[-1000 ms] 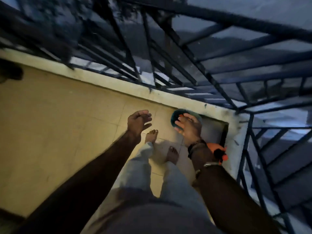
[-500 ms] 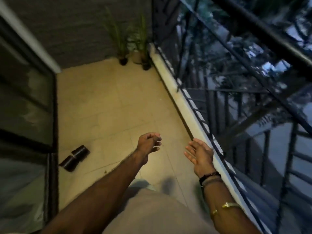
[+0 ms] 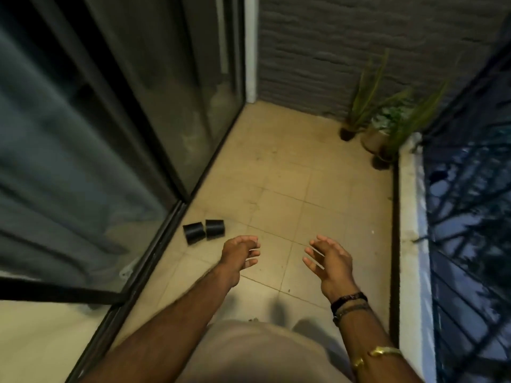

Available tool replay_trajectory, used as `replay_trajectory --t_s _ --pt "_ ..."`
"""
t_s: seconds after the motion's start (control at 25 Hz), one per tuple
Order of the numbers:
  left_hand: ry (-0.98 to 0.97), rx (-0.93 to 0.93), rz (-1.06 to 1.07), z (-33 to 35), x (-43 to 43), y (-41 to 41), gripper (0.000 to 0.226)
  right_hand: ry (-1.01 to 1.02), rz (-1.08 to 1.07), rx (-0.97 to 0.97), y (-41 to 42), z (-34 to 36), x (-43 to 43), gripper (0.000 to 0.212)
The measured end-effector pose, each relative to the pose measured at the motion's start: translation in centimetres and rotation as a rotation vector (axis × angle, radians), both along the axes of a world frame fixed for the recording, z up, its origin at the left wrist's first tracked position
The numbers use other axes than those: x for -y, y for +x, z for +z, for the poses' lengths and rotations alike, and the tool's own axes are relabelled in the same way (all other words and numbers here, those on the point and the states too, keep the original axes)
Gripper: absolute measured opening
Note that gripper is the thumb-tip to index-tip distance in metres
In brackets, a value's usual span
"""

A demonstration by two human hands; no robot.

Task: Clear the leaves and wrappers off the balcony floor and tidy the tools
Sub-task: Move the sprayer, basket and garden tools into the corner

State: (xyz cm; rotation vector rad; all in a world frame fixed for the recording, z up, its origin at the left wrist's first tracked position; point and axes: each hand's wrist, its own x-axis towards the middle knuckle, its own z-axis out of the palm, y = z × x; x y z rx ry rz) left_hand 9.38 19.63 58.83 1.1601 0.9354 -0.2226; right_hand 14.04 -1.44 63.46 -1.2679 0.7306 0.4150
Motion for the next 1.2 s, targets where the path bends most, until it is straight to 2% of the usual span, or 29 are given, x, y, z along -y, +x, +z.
replay_trajectory --t_s 0.2,0.36,0.52,0.6,0.76,0.92,1.04,1.2 --pt "-0.059 -0.047 0.344 -2.2 -7.2 1.3 0.022 -0.001 0.293 -0.005 8.8 -1.6 -9.4 0.023" --pt "-0.036 -0.086 0.626 -3.7 -12.7 4.2 0.027 -0.009 0.561 -0.003 17.6 -4.1 -17.9 0.022" --pt "-0.018 -0.128 0.862 -4.7 -17.4 5.8 0.025 -0.054 0.78 -0.059 22.3 -7.3 -24.7 0.021" --pt "-0.048 -0.195 0.968 -5.3 -19.8 6.3 0.025 -0.101 0.842 -0.102 23.4 -9.1 -27.6 0.02" --pt "-0.115 -0.363 1.031 -9.8 -25.2 6.5 0.022 -0.176 0.886 -0.203 23.8 -15.0 -33.5 0.014" --pt "-0.188 -0.479 1.016 -19.2 -30.9 7.4 0.022 -0.251 0.874 -0.228 23.5 -25.0 -38.8 0.012" --pt "-0.254 -0.53 0.969 -30.0 -34.1 9.0 0.023 -0.332 0.912 -0.253 22.8 -35.5 -41.9 0.006" --pt "-0.452 -0.486 0.935 -44.5 -36.9 11.2 0.033 -0.533 1.12 -0.157 23.1 -50.8 -46.4 0.022"
